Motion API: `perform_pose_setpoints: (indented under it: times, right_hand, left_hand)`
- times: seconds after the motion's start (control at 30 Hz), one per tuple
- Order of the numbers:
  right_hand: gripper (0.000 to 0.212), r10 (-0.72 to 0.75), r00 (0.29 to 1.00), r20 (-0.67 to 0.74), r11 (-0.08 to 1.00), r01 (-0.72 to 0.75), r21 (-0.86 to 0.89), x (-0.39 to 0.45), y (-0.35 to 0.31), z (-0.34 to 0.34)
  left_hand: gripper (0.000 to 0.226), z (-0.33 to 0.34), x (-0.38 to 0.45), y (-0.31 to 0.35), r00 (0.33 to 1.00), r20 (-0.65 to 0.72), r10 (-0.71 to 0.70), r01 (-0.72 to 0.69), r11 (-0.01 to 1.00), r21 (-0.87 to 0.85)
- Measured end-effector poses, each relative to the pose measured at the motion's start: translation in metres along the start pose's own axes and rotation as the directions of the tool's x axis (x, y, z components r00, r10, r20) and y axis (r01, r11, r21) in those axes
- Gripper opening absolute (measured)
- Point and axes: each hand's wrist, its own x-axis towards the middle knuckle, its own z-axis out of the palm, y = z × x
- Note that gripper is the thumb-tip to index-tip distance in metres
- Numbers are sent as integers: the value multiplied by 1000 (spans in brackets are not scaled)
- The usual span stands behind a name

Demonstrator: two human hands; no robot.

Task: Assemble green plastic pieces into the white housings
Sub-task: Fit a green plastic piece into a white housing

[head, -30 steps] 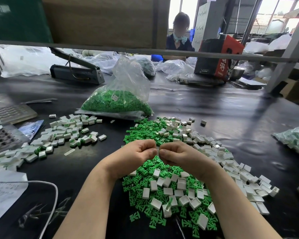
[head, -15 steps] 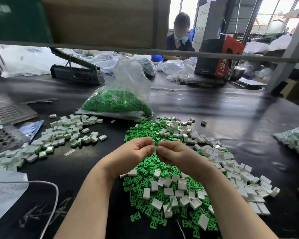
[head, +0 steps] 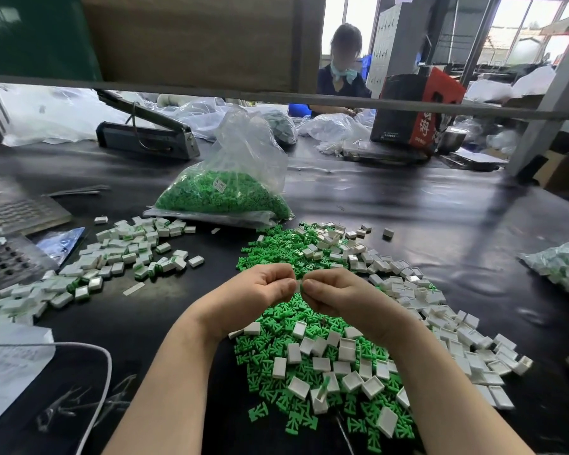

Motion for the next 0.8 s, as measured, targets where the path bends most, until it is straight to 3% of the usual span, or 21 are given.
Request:
perform_pose_setpoints:
  times: [0.4,0.8]
  right_hand:
    - [26,5,997,71,998,0,-69,-4,-5,0]
    - [25,119,993,10,967,-113,-228,-3,-5,2]
  left_hand:
    - [17,-3,-5,6,995,88,-40,33,996,84]
    - [18,1,-1,2,995,-10,-99,100,986,135]
